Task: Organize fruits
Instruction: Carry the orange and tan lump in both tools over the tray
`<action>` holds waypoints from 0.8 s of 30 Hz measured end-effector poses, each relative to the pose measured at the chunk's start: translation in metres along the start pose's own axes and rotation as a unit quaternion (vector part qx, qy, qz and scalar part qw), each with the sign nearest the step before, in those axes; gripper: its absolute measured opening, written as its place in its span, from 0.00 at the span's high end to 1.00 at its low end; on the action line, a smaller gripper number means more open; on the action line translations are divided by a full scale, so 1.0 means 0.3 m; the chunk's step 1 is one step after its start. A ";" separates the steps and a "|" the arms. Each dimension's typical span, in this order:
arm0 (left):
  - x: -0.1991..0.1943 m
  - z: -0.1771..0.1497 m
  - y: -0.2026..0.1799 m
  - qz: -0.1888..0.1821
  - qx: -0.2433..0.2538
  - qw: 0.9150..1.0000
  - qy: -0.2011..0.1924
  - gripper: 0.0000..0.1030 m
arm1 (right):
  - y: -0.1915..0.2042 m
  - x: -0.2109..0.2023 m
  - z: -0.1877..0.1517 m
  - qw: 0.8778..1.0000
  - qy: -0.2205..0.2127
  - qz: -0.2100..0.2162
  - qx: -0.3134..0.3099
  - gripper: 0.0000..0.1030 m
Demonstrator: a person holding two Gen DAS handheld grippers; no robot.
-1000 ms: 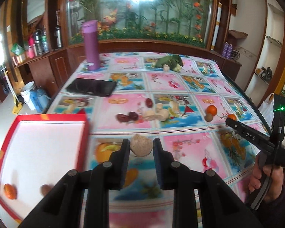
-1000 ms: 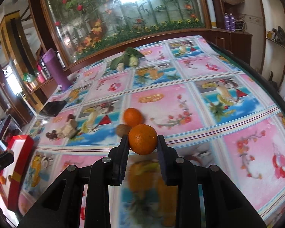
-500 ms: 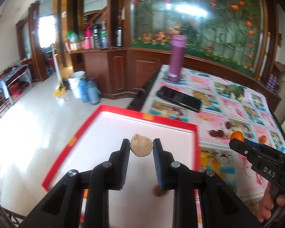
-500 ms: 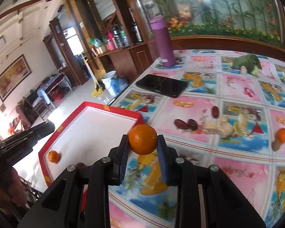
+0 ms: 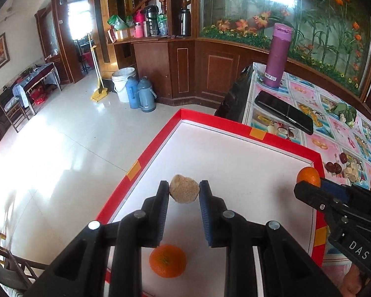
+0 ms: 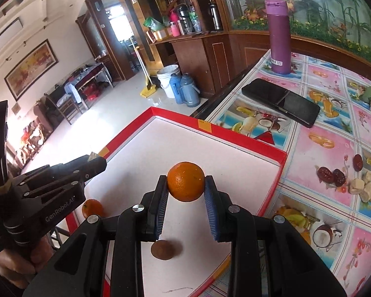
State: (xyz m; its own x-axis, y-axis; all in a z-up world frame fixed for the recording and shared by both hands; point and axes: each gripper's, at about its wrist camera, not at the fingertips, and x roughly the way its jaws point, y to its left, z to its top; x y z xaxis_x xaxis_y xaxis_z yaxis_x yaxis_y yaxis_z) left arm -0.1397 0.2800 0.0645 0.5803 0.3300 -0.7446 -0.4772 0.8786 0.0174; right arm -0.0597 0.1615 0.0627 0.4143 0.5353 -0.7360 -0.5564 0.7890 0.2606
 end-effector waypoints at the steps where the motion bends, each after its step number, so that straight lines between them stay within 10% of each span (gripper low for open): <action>1: 0.010 -0.002 0.003 0.001 0.000 1.000 0.005 0.74 | 0.002 0.010 -0.004 1.000 0.007 -0.003 0.002 0.73; 24: 0.122 -0.043 0.019 -0.009 0.001 0.996 0.083 0.73 | -0.004 0.109 -0.038 0.997 0.064 -0.051 -0.003 0.72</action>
State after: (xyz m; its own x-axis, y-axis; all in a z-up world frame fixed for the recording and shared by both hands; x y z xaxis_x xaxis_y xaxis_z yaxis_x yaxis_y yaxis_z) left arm -0.1297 0.2926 0.0287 0.4711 0.2522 -0.8453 -0.4661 0.8847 0.0042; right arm -0.0536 0.1746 0.0310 0.3740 0.4086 -0.8326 -0.5199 0.8357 0.1766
